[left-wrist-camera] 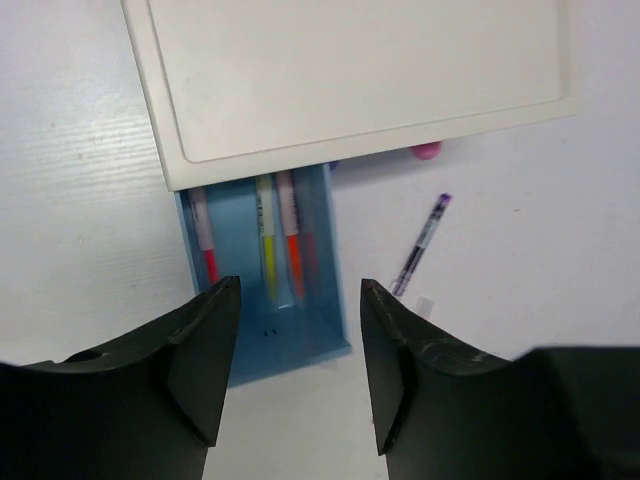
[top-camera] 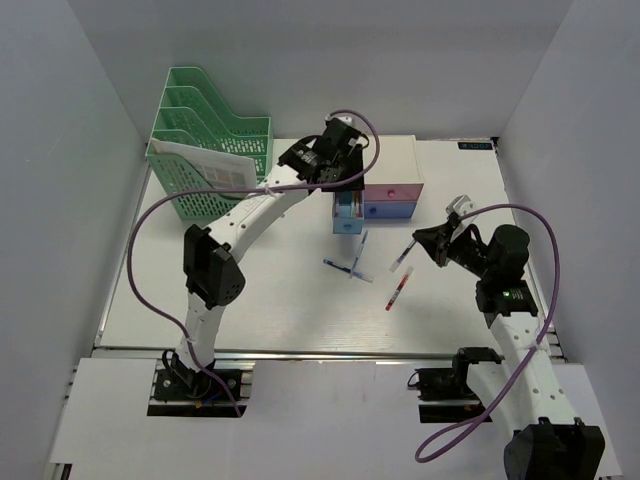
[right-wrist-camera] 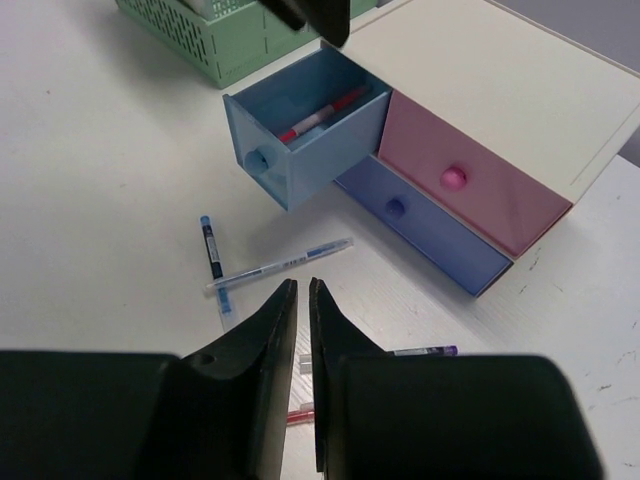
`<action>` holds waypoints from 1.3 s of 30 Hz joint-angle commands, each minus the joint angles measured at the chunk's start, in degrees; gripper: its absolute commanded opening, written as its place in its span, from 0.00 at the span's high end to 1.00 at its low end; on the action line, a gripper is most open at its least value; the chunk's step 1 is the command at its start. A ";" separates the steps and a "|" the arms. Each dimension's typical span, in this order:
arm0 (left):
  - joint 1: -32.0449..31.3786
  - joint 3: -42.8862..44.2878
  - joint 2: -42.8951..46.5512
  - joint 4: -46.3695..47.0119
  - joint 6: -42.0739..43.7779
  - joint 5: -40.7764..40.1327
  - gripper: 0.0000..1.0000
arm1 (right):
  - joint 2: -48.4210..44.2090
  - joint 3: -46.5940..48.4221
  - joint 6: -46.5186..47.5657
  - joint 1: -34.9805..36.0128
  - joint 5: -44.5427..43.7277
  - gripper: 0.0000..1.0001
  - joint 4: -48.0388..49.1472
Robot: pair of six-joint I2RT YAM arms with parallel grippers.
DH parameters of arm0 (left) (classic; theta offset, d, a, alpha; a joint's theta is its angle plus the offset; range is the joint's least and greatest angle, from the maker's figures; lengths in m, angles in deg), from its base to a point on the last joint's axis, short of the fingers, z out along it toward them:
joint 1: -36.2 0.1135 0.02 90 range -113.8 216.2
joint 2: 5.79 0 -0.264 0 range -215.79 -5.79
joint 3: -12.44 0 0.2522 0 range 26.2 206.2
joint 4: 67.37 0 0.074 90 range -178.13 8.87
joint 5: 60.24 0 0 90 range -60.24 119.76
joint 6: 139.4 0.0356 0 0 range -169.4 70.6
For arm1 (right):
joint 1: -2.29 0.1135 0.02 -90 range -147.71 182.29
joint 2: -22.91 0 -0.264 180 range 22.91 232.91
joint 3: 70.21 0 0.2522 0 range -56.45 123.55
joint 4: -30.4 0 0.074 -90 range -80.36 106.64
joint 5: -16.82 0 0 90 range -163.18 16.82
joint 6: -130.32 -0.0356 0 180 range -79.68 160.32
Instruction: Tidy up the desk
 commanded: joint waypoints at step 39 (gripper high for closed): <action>-0.41 -80.49 64.68 28.90 14.27 1.95 0.67 | 34.46 17.62 -2.21 10.49 -7.41 1.00 -13.00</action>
